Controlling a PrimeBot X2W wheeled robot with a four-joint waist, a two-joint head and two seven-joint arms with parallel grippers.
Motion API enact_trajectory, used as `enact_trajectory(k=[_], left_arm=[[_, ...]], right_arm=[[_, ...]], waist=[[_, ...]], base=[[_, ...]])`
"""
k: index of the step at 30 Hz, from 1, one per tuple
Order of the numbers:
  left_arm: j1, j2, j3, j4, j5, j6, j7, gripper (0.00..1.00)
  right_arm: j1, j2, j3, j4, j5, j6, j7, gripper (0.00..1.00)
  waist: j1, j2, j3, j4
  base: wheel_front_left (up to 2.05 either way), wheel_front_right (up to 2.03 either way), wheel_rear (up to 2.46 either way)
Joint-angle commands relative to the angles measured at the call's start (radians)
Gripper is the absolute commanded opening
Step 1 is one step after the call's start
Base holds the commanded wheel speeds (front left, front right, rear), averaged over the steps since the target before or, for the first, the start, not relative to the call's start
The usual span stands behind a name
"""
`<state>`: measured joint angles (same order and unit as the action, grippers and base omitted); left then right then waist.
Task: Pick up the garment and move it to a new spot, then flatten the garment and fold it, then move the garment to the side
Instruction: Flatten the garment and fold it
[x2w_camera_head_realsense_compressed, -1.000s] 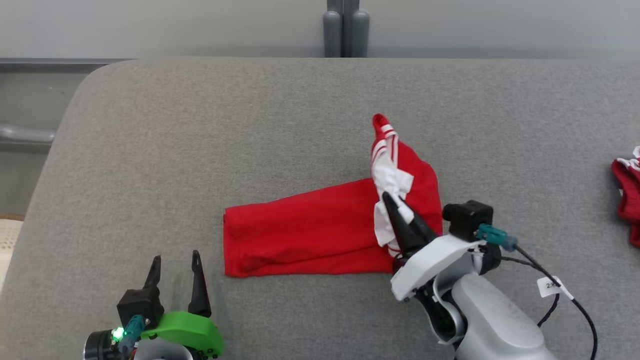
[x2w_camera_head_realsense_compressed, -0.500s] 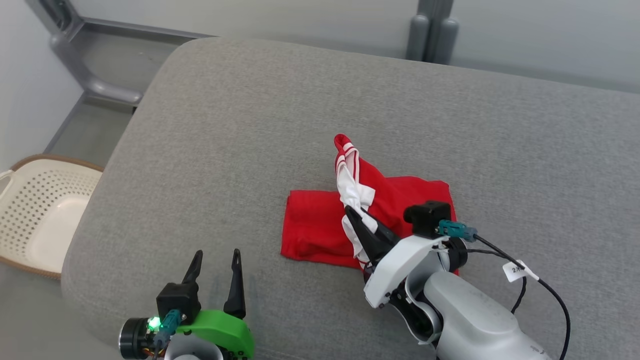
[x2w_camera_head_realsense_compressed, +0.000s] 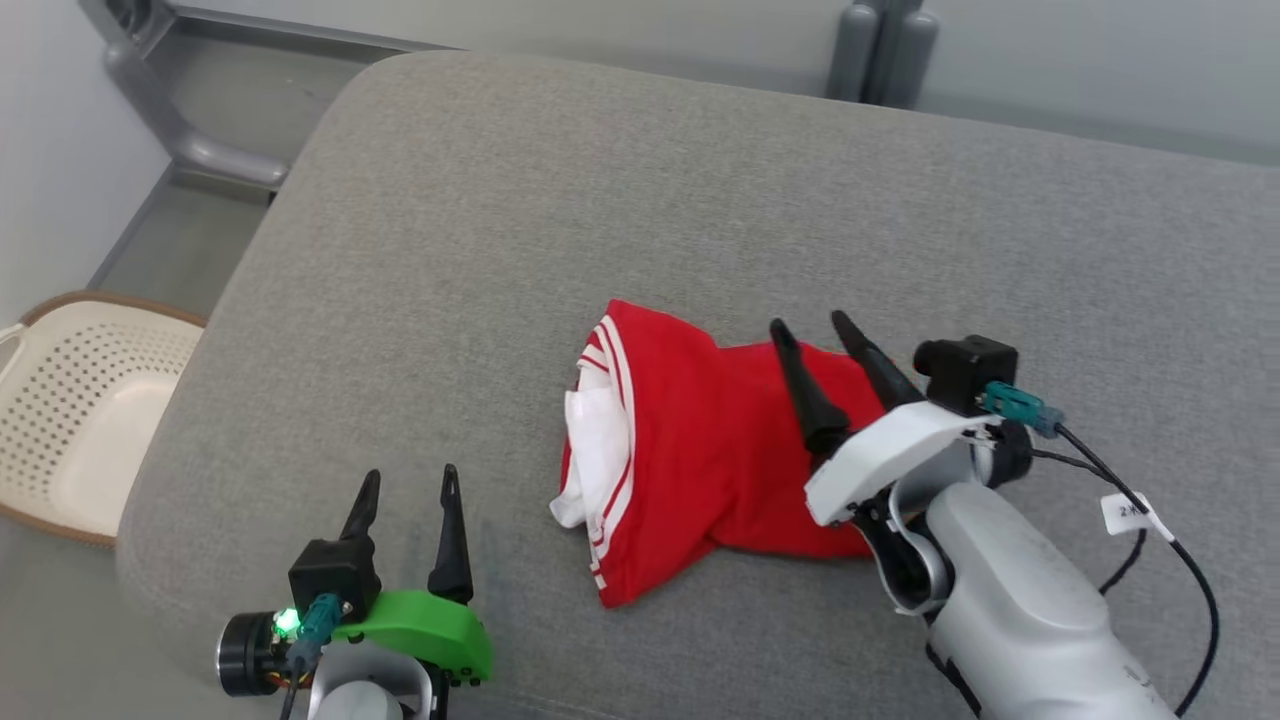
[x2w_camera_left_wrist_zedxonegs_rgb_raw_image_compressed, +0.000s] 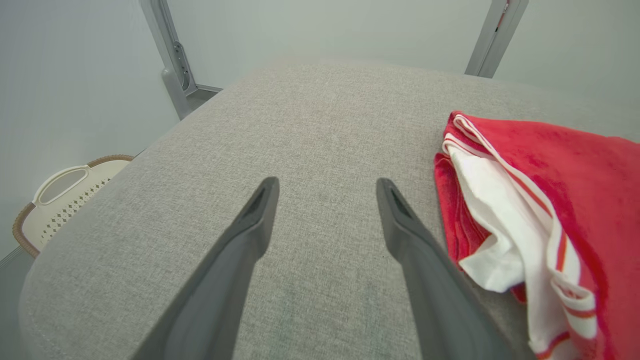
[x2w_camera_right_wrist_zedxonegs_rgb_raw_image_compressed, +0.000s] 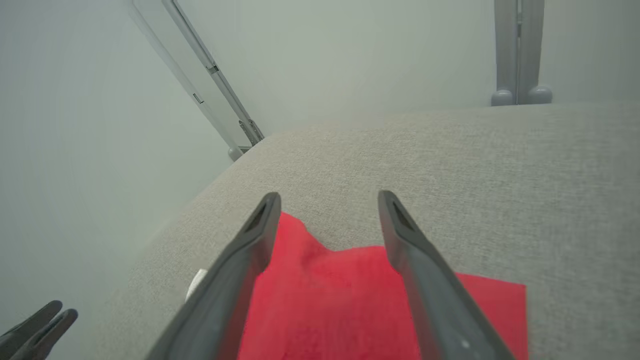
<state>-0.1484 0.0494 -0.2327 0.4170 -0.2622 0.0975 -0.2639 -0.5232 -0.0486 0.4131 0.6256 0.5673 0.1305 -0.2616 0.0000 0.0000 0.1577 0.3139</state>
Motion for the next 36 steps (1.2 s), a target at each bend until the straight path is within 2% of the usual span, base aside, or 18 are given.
enact_trajectory(k=[1,6,12,17,25,30,36], left_arm=[[-0.021,0.003,0.011,-0.008,0.007,0.002,0.000,1.00],[-0.030,0.003,0.042,-0.012,0.027,-0.005,0.000,1.00],[-0.031,0.003,0.075,-0.009,0.045,-0.011,0.000,1.00],[-0.012,0.003,0.097,-0.007,0.056,-0.014,0.000,1.00],[0.018,0.004,0.120,0.000,0.059,-0.016,0.000,1.00],[0.058,0.004,0.158,-0.009,0.039,0.001,0.000,1.00],[0.082,0.004,0.187,-0.009,0.054,-0.009,0.000,1.00]], right_arm=[[0.028,-0.004,-0.046,-0.015,-0.037,0.000,-0.004,1.00],[0.095,-0.003,-0.215,-0.062,-0.164,0.000,-0.004,1.00],[0.164,-0.003,-0.315,-0.107,-0.273,0.000,-0.003,1.00],[0.214,-0.003,-0.341,-0.140,-0.320,0.000,-0.003,1.00],[0.276,-0.003,-0.335,-0.161,-0.361,0.000,-0.003,1.00],[0.301,-0.003,-0.325,-0.156,-0.339,0.000,-0.003,1.00],[0.314,-0.003,-0.320,-0.156,-0.329,0.000,-0.003,1.00]], waist=[[0.0000,0.0000,-0.006,-0.068],[0.0000,0.0000,-0.011,-0.145],[0.0000,0.0000,-0.021,-0.224],[0.0000,0.0000,-0.036,-0.273],[0.0000,0.0000,-0.071,-0.310],[0.0000,0.0000,-0.095,-0.327],[0.0000,0.0000,-0.105,-0.333]], base=[[0.00,0.00,0.00],[0.00,0.00,0.00],[0.00,0.00,0.00],[0.00,0.00,0.00],[0.00,0.00,0.00],[0.00,0.00,0.00],[0.00,0.00,0.00]])
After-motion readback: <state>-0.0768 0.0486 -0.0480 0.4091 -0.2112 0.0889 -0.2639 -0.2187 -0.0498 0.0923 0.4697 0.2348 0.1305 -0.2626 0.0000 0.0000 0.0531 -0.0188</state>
